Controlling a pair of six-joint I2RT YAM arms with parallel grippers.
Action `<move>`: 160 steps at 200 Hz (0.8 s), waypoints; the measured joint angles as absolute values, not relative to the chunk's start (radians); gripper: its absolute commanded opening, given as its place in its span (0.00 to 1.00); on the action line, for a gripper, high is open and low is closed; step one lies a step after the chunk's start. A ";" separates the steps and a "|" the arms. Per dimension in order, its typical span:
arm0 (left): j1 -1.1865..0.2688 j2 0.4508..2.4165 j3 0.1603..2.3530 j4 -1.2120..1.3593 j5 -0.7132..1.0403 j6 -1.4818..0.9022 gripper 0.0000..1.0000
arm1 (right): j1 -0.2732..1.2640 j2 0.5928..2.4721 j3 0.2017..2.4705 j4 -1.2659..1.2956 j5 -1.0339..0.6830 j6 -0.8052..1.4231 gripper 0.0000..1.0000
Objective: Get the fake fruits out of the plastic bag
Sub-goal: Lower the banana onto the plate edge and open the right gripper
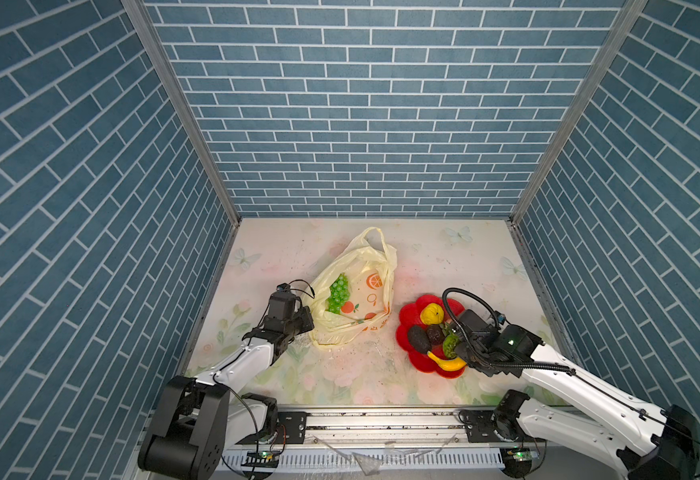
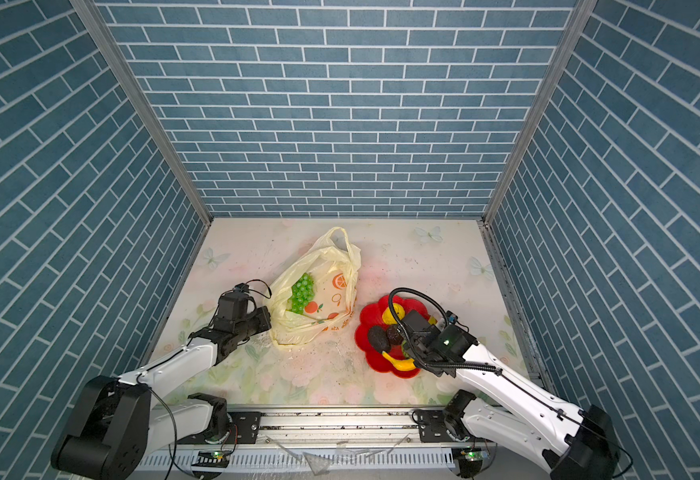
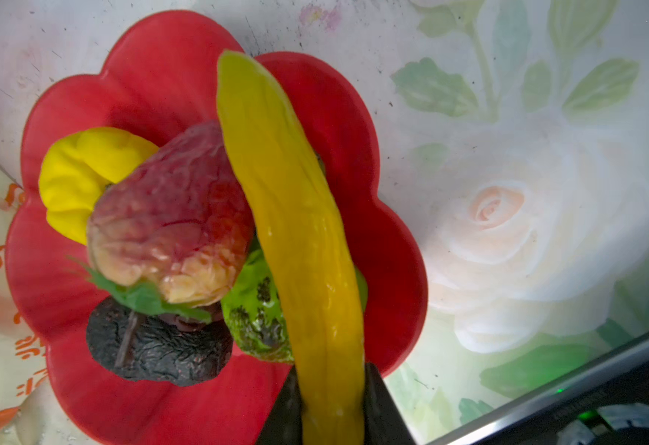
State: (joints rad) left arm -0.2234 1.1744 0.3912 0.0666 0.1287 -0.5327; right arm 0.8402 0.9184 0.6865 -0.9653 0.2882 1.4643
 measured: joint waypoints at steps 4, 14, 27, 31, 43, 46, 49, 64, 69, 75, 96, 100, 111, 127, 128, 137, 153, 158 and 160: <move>-0.223 1.174 0.391 0.067 0.129 -0.533 0.00 | 0.844 0.919 0.684 -0.962 0.290 1.477 0.26; -0.225 1.174 0.391 0.067 0.129 -0.532 0.00 | 0.854 0.923 0.683 -0.957 0.296 1.507 0.26; -0.227 1.175 0.391 0.067 0.129 -0.532 0.00 | 0.868 0.930 0.683 -0.950 0.302 1.544 0.26; -0.228 1.175 0.391 0.067 0.129 -0.532 0.00 | 0.873 0.934 0.683 -0.950 0.304 1.555 0.26; -0.229 1.175 0.392 0.067 0.128 -0.531 0.00 | 0.889 0.944 0.683 -0.949 0.305 1.590 0.27; -0.229 1.175 0.392 0.067 0.129 -0.530 0.00 | 0.892 0.945 0.683 -0.949 0.306 1.599 0.27; -0.229 1.175 0.392 0.067 0.129 -0.530 0.00 | 0.896 0.946 0.683 -0.947 0.306 1.607 0.27; -0.230 1.175 0.392 0.067 0.128 -0.530 0.00 | 0.916 0.947 0.681 -0.939 0.307 1.649 0.27; -0.231 1.175 0.392 0.067 0.128 -0.530 0.00 | 0.921 0.948 0.680 -0.938 0.307 1.660 0.28; -0.232 1.176 0.392 0.067 0.128 -0.530 0.00 | 0.927 0.950 0.678 -0.938 0.306 1.676 0.28; -0.234 1.178 0.392 0.067 0.128 -0.530 0.00 | 0.946 0.954 0.677 -0.944 0.308 1.723 0.29; -0.235 1.179 0.392 0.066 0.128 -0.530 0.00 | 0.950 0.954 0.677 -0.947 0.309 1.730 0.29; -0.236 1.179 0.392 0.066 0.128 -0.530 0.00 | 0.957 0.954 0.677 -0.955 0.311 1.749 0.29; -0.237 1.179 0.392 0.066 0.128 -0.530 0.00 | 0.962 0.954 0.676 -0.962 0.311 1.769 0.30; -0.237 1.179 0.392 0.066 0.128 -0.530 0.00 | 0.962 0.954 0.676 -0.962 0.311 1.770 0.30; -0.239 1.179 0.392 0.066 0.128 -0.529 0.00 | 0.962 0.954 0.671 -0.961 0.311 1.780 0.31; -0.240 1.179 0.392 0.066 0.128 -0.529 0.00 | 0.964 0.953 0.658 -0.962 0.311 1.794 0.32; -0.241 1.179 0.392 0.066 0.128 -0.529 0.00 | 0.964 0.953 0.653 -0.961 0.311 1.800 0.33; -0.241 1.179 0.392 0.066 0.128 -0.529 0.00 | 0.964 0.953 0.650 -0.961 0.311 1.802 0.33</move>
